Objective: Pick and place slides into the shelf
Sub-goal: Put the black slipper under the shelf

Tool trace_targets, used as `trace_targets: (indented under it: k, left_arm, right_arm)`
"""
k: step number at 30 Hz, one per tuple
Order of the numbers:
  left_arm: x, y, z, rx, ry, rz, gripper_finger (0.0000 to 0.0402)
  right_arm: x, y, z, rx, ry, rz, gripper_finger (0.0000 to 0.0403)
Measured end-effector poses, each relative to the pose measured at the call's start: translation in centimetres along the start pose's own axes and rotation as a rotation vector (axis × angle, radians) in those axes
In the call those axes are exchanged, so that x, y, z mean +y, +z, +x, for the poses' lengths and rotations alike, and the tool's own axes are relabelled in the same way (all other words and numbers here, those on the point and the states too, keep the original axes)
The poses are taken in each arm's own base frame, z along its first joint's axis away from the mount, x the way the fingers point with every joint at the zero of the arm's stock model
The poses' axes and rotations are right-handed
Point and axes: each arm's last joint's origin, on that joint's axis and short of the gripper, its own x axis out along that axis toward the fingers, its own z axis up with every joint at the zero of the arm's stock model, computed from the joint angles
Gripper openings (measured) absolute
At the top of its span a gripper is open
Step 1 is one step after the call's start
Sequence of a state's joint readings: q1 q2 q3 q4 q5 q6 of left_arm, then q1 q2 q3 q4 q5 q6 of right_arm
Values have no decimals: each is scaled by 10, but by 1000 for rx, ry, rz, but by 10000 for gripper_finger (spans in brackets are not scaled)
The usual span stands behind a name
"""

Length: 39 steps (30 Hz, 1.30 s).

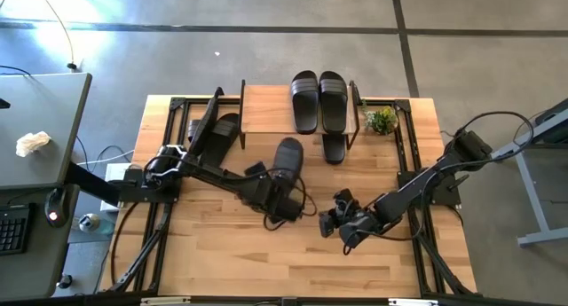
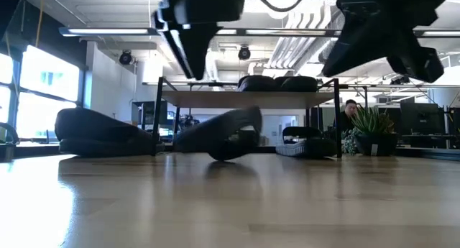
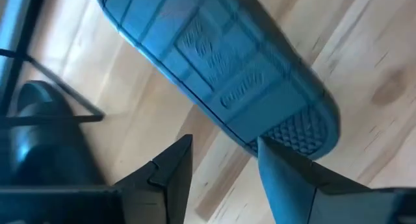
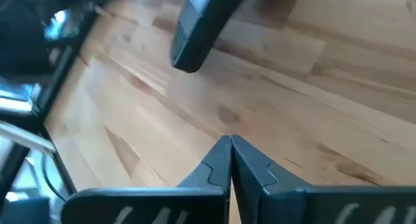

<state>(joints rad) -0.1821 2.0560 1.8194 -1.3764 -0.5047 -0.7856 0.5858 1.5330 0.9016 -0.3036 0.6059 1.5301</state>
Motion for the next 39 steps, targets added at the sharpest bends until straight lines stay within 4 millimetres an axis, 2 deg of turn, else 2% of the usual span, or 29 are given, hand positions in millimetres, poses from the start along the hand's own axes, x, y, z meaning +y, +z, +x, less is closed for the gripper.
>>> trace_targets:
  k: [6,10,14,20,22,26,32,35,39]
  left_arm:
    - [-11,-13,-10,-38,16,55,146]
    - [-8,-21,-12,7,70,74,140]
    - [-4,-31,-16,60,131,111,138]
    - [-2,-45,-19,81,-16,127,138]
    - [1,-51,-15,80,-47,115,138]
    - [17,-66,-14,51,-189,46,138]
    - [40,-84,2,-53,-542,-116,138]
    - [51,-85,23,-99,-683,-219,138]
    - [65,-88,49,-95,-717,-325,138]
  right_arm:
    - [-4,-3,-1,64,-30,-49,0]
    - [-3,-3,-1,61,-25,-93,13]
    - [-4,3,2,25,-38,-84,69]
    - [-6,13,9,43,-55,-62,172]
    - [-5,14,12,51,-46,-86,189]
    - [-5,16,19,80,-44,-116,195]
    - [-4,17,38,144,-23,-145,184]
    - [-4,20,51,189,12,-157,181]
    - [0,24,62,193,74,-167,181]
